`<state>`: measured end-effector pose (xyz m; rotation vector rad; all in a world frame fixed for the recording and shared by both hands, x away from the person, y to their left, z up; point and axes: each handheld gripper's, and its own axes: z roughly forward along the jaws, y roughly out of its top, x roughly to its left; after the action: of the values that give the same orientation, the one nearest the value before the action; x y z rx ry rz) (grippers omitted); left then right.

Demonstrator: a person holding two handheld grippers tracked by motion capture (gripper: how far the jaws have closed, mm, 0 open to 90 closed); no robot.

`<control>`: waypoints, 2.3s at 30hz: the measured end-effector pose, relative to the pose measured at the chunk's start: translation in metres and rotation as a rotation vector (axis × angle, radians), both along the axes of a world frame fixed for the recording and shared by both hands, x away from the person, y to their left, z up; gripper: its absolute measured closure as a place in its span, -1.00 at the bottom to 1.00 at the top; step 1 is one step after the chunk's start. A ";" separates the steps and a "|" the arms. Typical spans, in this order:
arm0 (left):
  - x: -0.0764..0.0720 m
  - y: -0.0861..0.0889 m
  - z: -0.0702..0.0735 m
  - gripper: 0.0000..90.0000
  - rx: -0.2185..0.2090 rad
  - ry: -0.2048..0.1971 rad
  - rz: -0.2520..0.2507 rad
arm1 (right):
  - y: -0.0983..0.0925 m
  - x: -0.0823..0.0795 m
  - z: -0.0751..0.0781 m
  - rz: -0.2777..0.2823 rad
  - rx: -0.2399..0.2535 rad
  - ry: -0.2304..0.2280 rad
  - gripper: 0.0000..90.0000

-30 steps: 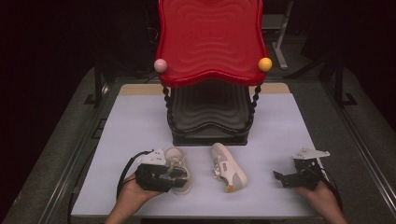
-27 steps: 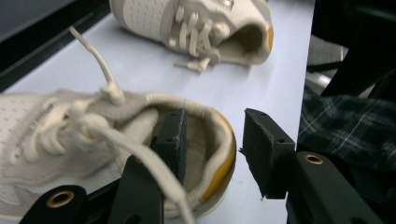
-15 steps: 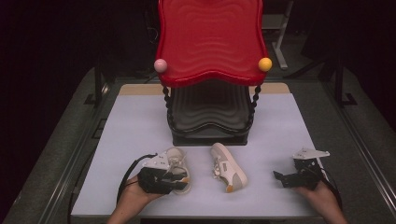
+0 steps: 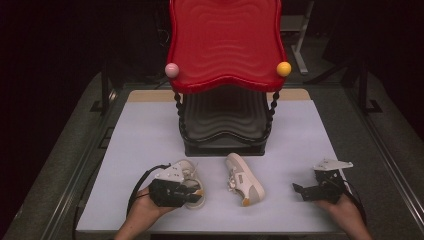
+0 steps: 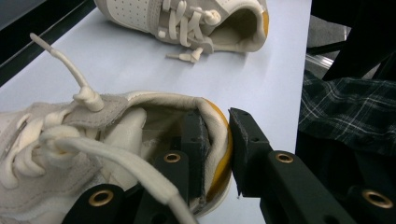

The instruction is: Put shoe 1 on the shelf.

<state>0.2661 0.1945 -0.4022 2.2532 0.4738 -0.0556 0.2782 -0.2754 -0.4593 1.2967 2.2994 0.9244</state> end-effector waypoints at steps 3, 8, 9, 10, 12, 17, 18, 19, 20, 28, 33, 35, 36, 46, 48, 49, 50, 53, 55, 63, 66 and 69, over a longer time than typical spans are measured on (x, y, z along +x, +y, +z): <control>0.000 0.000 0.002 0.70 -0.007 0.000 -0.001 | 0.000 0.000 0.000 0.000 0.000 0.000 -1.00; -0.001 -0.003 0.010 0.71 -0.013 -0.007 -0.014 | 0.000 0.000 0.000 0.000 0.000 0.000 -1.00; -0.001 -0.003 0.010 0.71 -0.013 -0.007 -0.014 | 0.000 0.000 0.000 -0.001 0.000 0.001 -1.00; -0.001 -0.005 0.014 0.71 -0.027 -0.009 -0.022 | 0.000 0.000 0.000 -0.001 0.000 0.001 -1.00; -0.001 -0.007 0.019 0.71 -0.042 -0.014 -0.031 | 0.000 0.000 0.000 0.000 0.000 0.001 -1.00; -0.001 -0.014 0.030 0.71 -0.063 -0.027 -0.047 | 0.000 0.000 0.000 -0.001 0.000 0.001 -1.00; -0.001 -0.016 0.031 0.71 -0.067 -0.030 -0.050 | 0.000 0.000 0.000 -0.001 0.001 0.001 -1.00; -0.001 -0.018 0.032 0.71 -0.068 -0.034 -0.055 | 0.000 0.000 0.000 0.000 0.001 -0.001 -1.00; -0.001 -0.020 0.033 0.71 -0.071 -0.033 -0.059 | 0.000 0.000 0.000 0.000 0.002 -0.001 -1.00; 0.000 -0.036 0.045 0.71 -0.086 -0.050 -0.098 | 0.000 0.000 0.000 -0.001 0.002 0.000 -1.00; 0.002 -0.047 0.052 0.71 -0.095 -0.064 -0.118 | 0.000 0.000 0.000 -0.001 0.002 0.000 -1.00; 0.004 -0.052 0.054 0.71 -0.095 -0.068 -0.129 | 0.000 0.000 0.000 -0.001 0.002 -0.001 -1.00; 0.006 -0.058 0.056 0.71 -0.092 -0.072 -0.143 | 0.000 0.000 0.000 0.000 0.002 -0.001 -1.00; 0.015 -0.085 0.069 0.71 -0.067 -0.100 -0.203 | 0.000 0.000 0.000 -0.001 0.003 -0.002 -1.00; 0.019 -0.088 0.074 0.71 -0.068 -0.106 -0.202 | 0.000 0.000 0.000 -0.001 0.002 -0.002 -1.00; 0.019 -0.088 0.074 0.71 -0.068 -0.106 -0.202 | 0.000 0.000 0.000 -0.001 0.002 -0.002 -1.00; 0.021 -0.090 0.076 0.71 -0.069 -0.116 -0.207 | 0.000 0.000 0.000 -0.002 0.003 -0.001 -1.00; 0.027 -0.093 0.085 0.71 -0.064 -0.135 -0.212 | 0.000 0.000 0.000 -0.001 0.003 -0.001 -1.00; 0.031 -0.095 0.090 0.71 -0.065 -0.149 -0.218 | 0.000 0.000 0.000 -0.002 0.004 -0.001 -1.00; 0.052 -0.100 0.102 0.71 -0.034 -0.196 -0.230 | 0.000 0.000 0.000 0.000 0.003 -0.001 -1.00; 0.063 -0.100 0.106 0.71 -0.028 -0.217 -0.222 | 0.000 0.000 0.000 0.000 0.003 -0.001 -1.00; 0.078 -0.099 0.109 0.71 -0.003 -0.250 -0.212 | 0.000 0.000 0.000 -0.001 0.003 -0.002 -1.00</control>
<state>0.3444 0.0952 -0.2933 2.2612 0.1015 0.1153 0.2782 -0.2754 -0.4594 1.2970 2.2968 0.9286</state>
